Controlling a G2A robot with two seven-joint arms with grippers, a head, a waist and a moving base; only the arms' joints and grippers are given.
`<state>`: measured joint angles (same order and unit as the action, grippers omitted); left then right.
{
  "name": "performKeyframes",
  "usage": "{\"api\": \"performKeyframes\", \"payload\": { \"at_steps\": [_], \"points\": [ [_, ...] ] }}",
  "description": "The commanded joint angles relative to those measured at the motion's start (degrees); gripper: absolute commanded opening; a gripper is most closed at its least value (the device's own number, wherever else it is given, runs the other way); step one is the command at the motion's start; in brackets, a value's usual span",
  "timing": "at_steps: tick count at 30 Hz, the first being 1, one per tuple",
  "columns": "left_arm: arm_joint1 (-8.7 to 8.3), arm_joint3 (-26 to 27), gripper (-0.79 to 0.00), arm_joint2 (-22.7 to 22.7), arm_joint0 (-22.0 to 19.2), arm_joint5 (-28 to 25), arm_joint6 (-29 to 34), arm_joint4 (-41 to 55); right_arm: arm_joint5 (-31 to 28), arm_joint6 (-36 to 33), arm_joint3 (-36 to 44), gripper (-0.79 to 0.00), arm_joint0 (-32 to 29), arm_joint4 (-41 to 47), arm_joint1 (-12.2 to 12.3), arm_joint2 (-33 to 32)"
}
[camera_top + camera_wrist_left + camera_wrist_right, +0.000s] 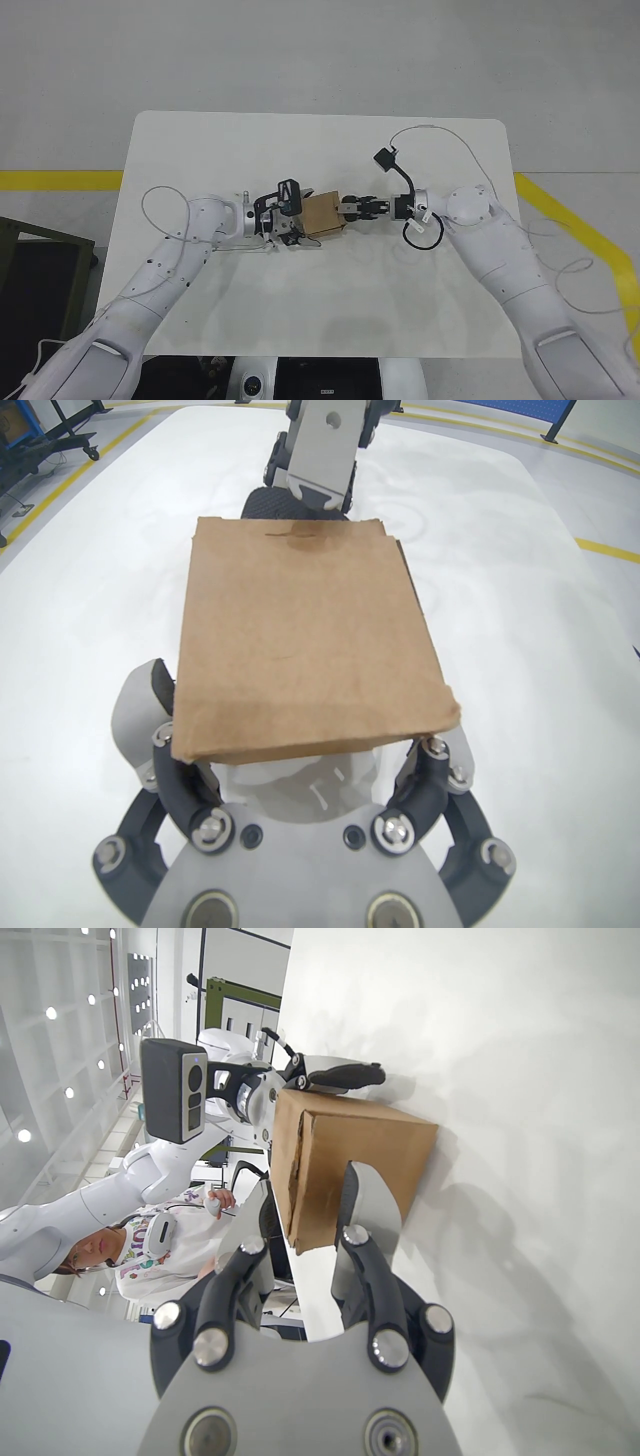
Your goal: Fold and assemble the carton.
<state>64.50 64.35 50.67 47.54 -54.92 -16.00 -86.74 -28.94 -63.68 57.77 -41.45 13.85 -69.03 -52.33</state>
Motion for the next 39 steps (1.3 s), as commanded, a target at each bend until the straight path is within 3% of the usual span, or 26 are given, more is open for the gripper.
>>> {"api": "performKeyframes", "payload": {
  "at_steps": [1, 3, 8, 39],
  "points": [
    [0.04, 0.0, 0.000, -0.1, -0.1, 0.0, 0.1, 0.0, -0.2, 0.1, 0.1, -0.542, -0.3, 0.0, 0.3, -0.8],
    [0.09, 0.0, 0.000, -0.2, -0.1, -0.1, 0.1, 0.1, -0.7, 0.7, 0.2, -0.579, -0.7, -0.9, 0.7, -1.7],
    [0.16, -0.2, 0.000, -0.4, -0.3, -0.2, 0.3, 0.2, -1.2, 2.2, 0.9, -0.785, -1.6, -2.4, 1.2, -3.0],
    [0.24, -0.4, 0.000, -0.3, -0.8, -0.6, 0.9, 0.5, -1.6, 1.7, 1.0, -0.785, -0.7, -3.4, 0.5, -1.0]
  ]
}}
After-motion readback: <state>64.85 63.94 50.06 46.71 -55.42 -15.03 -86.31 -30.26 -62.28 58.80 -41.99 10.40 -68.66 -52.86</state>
